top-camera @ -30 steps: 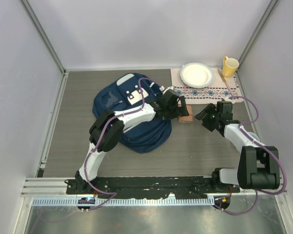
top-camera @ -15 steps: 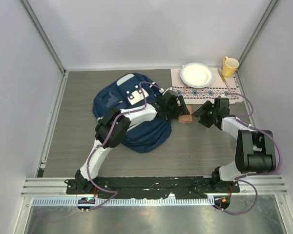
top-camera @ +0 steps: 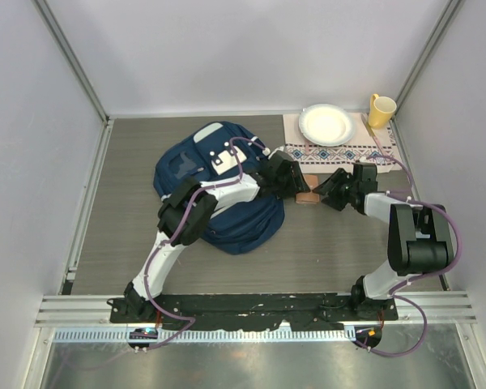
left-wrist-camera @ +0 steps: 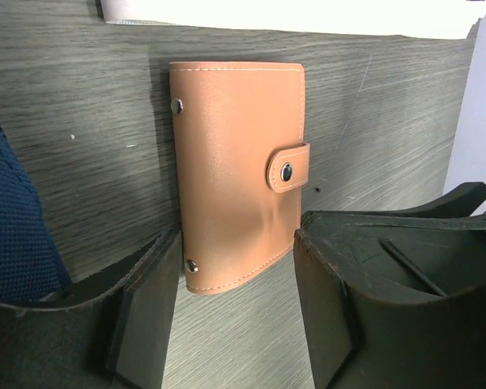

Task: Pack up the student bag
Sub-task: Pick up the stationery from the center of the board.

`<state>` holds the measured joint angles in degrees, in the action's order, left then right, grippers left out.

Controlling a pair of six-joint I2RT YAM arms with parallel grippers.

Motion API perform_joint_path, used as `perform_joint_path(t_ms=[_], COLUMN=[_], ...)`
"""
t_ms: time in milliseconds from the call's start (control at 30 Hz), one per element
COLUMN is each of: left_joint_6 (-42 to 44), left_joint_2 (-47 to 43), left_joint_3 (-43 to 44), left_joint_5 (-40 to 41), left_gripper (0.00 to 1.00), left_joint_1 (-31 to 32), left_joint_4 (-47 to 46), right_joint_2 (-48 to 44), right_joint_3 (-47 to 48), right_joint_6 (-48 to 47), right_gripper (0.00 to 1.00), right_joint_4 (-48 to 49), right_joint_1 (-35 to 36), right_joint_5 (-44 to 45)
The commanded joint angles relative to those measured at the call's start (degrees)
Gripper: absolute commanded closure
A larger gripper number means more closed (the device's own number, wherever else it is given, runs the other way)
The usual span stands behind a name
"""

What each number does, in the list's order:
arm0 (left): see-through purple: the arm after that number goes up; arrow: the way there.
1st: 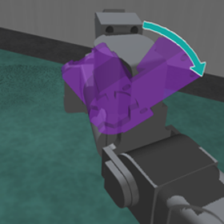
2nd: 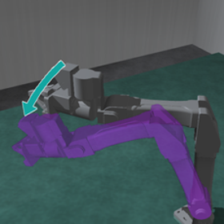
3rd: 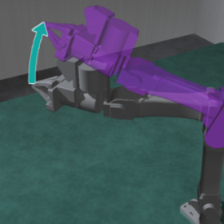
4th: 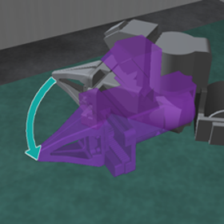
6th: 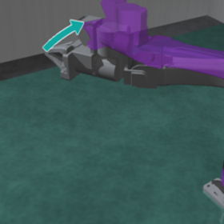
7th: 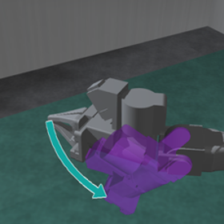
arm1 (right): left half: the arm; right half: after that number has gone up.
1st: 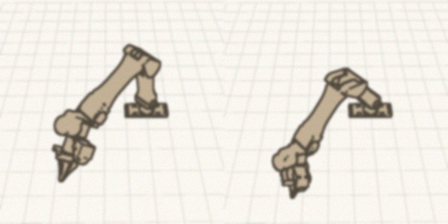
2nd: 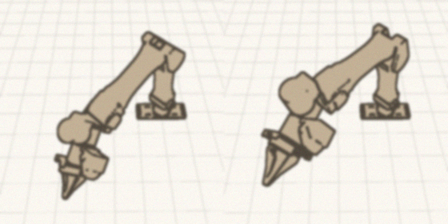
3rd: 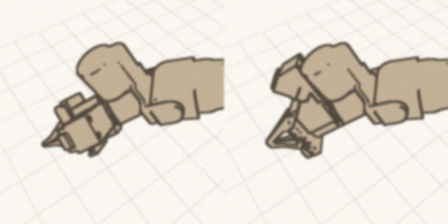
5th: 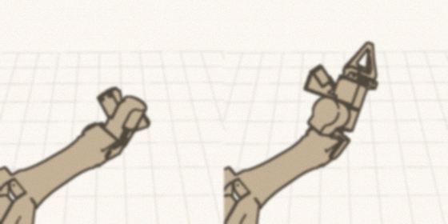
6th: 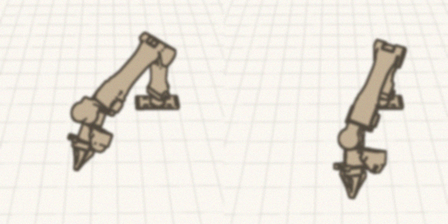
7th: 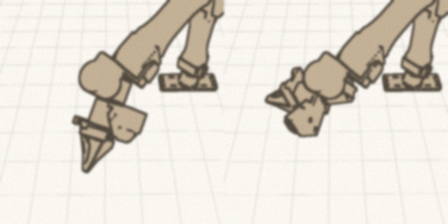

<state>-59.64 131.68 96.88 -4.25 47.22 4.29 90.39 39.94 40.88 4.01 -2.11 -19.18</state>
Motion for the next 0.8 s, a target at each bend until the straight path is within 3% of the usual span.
perform_joint_path(t_ms=[0,467,767], left_joint_6=[1.1,1.1,0.9], left_joint_2=[3.3,5.3,4.7], left_joint_3=[-0.6,1.6,0.2], left_joint_5=[-0.7,-3.7,-2.9], left_gripper=[0.41,0.61,0.67], left_joint_1=[-0.1,0.4,0.4], left_joint_4=[2.6,2.4,2.1], right_joint_2=[0.3,0.1,-3.3], right_joint_3=[-0.1,-0.9,-0.7], right_joint_6=[0.4,0.8,-1.2], right_gripper=[0.45,0.53,0.44], right_joint_4=[3.6,4.5,0.4], right_joint_1=[-0.2,-0.3,-0.3], right_joint_5=[-2.3,-3.2,4.2])
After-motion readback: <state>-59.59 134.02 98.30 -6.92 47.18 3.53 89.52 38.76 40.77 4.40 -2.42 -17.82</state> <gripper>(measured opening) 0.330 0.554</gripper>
